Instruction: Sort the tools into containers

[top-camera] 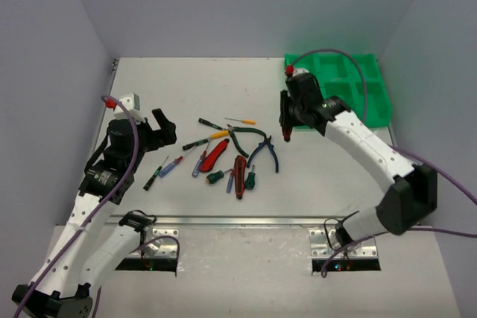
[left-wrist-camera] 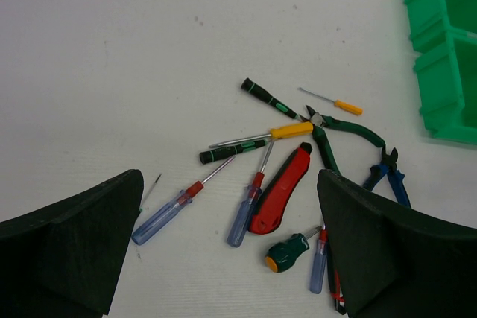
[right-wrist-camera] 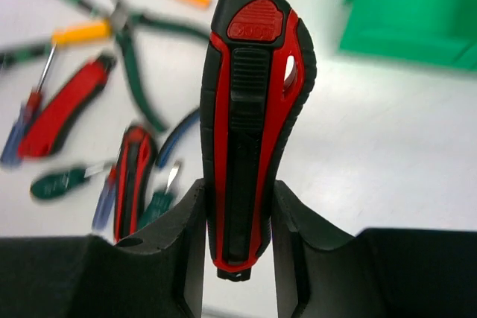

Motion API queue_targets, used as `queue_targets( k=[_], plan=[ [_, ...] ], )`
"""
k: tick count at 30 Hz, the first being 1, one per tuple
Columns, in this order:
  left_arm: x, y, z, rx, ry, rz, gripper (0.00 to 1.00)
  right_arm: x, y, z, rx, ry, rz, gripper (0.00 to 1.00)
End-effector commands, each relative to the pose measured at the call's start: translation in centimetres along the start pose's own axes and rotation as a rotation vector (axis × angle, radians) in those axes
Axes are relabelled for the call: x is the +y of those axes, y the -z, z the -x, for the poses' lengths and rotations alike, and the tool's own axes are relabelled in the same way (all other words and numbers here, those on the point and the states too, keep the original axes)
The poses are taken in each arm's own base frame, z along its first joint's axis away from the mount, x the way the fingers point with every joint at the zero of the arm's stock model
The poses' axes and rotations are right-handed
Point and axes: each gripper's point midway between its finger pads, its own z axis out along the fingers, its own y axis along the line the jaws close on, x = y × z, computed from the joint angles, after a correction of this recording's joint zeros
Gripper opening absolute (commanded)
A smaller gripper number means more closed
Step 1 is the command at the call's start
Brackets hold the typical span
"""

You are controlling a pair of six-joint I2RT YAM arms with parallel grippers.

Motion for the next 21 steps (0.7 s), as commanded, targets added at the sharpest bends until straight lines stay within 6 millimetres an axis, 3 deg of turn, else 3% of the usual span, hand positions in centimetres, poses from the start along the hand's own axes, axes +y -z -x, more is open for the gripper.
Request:
queue_targets(
  k=[1, 4, 5, 6, 7, 8, 9, 10, 11, 14, 20, 21],
  plan=[
    [-0.3, -0.4, 0.7, -0.027, 0.013, -0.011, 1.0, -5.7, -3.9, 11.5, -0.173, -0.04, -0.115, 0.0],
    [-0.3, -0.5, 0.4, -0.016, 0.011, -0.015, 1.0, -9.1, -7.6, 17.2, -0.235, -0.106, -0.204, 0.0],
    [-0.4, -0.5, 0.4, -0.018, 0.013, -0.017, 1.0, -9.9, -8.7, 18.3, -0.251, -0.137, -0.222, 0.0],
    [-0.4, -0.7, 0.2, -0.008, 0.009, -0.016, 1.0, -11.5, -11.8, 18.4, -0.236, -0.161, -0.243, 0.0],
    [-0.5, -0.7, 0.2, -0.008, 0.009, -0.018, 1.0, -11.4, -10.8, 20.5, -0.29, -0.177, -0.237, 0.0],
    [-0.5, -0.7, 0.1, -0.003, 0.007, -0.021, 1.0, -12.3, -12.3, 21.9, -0.311, -0.203, -0.247, 0.0],
    [-0.5, -0.7, 0.0, 0.0, 0.006, -0.022, 1.0, -13.3, -14.6, 21.9, -0.298, -0.215, -0.257, 0.0],
    [-0.6, -0.7, 0.0, -0.001, 0.007, -0.023, 1.0, -13.3, -14.3, 23.4, -0.34, -0.22, -0.253, 0.0],
    [-0.5, -0.7, 0.0, -0.001, 0.007, -0.022, 1.0, -13.7, -15.1, 25.0, -0.399, -0.211, -0.252, 0.0],
    [-0.7, -0.8, -0.2, 0.006, 0.006, -0.03, 1.0, -13.6, -18.1, 25.5, -0.465, -0.135, -0.2, 0.0],
    [-0.8, -0.9, -0.4, 0.013, 0.005, -0.037, 1.0, -14.2, -20.0, 28.8, -0.586, -0.172, -0.147, 0.0],
    [-0.8, -0.9, -0.3, 0.012, 0.005, -0.037, 1.0, -14.3, -21.3, 27.9, -0.559, -0.159, -0.151, 0.0]
  ],
)
